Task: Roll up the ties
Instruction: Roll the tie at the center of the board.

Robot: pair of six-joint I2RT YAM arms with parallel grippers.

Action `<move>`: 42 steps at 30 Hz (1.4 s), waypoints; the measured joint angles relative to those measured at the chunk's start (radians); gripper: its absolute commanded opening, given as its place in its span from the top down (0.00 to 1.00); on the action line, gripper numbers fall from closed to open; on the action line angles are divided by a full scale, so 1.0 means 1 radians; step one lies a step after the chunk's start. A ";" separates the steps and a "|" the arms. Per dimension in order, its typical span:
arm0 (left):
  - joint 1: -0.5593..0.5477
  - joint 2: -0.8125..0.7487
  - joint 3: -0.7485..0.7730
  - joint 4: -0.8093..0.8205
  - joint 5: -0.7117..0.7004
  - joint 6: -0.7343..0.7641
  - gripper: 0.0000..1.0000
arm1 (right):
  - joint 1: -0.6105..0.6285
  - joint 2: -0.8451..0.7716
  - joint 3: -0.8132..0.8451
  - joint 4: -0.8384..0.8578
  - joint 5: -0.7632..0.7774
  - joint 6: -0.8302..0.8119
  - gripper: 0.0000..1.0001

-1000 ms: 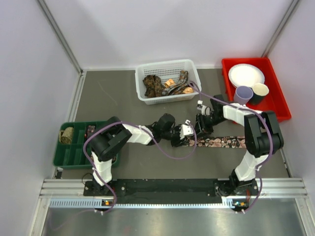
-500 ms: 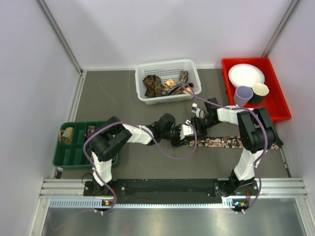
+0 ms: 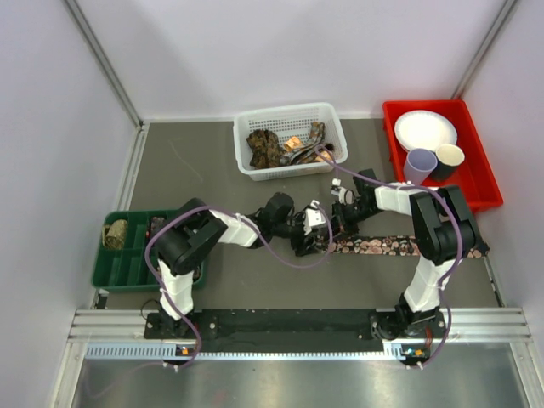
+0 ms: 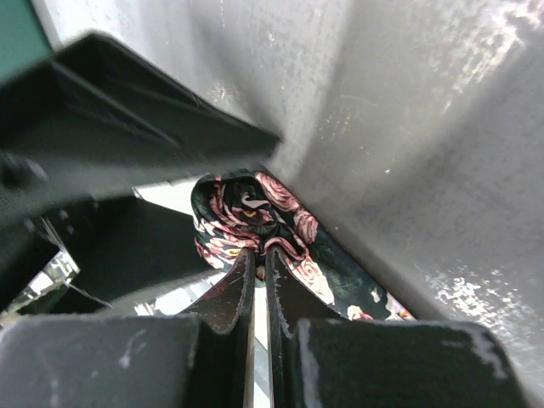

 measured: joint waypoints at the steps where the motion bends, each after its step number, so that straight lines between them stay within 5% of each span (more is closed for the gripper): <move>1: 0.011 0.000 -0.014 0.027 0.017 -0.009 0.24 | 0.000 0.000 0.000 -0.001 0.006 -0.003 1.00; 14: 0.058 0.115 -0.100 0.444 0.190 -0.180 0.31 | 0.014 0.005 0.041 -0.079 0.118 -0.007 1.00; 23: 0.032 0.180 -0.098 0.580 0.204 -0.241 0.64 | 0.029 0.010 0.067 -0.114 0.163 -0.004 1.00; 27: 0.019 0.151 -0.079 0.476 0.179 -0.154 0.68 | 0.030 0.024 0.095 -0.153 0.168 -0.019 0.93; 31: -0.007 0.101 0.001 0.220 0.114 -0.040 0.69 | 0.020 0.031 0.137 -0.219 0.188 -0.077 0.64; 34: -0.018 0.076 0.050 0.070 0.079 0.031 0.73 | -0.006 0.026 0.145 -0.255 0.188 -0.114 0.53; 42: -0.045 0.061 0.160 -0.190 0.019 0.131 0.76 | -0.082 -0.011 0.135 -0.289 0.039 -0.150 0.51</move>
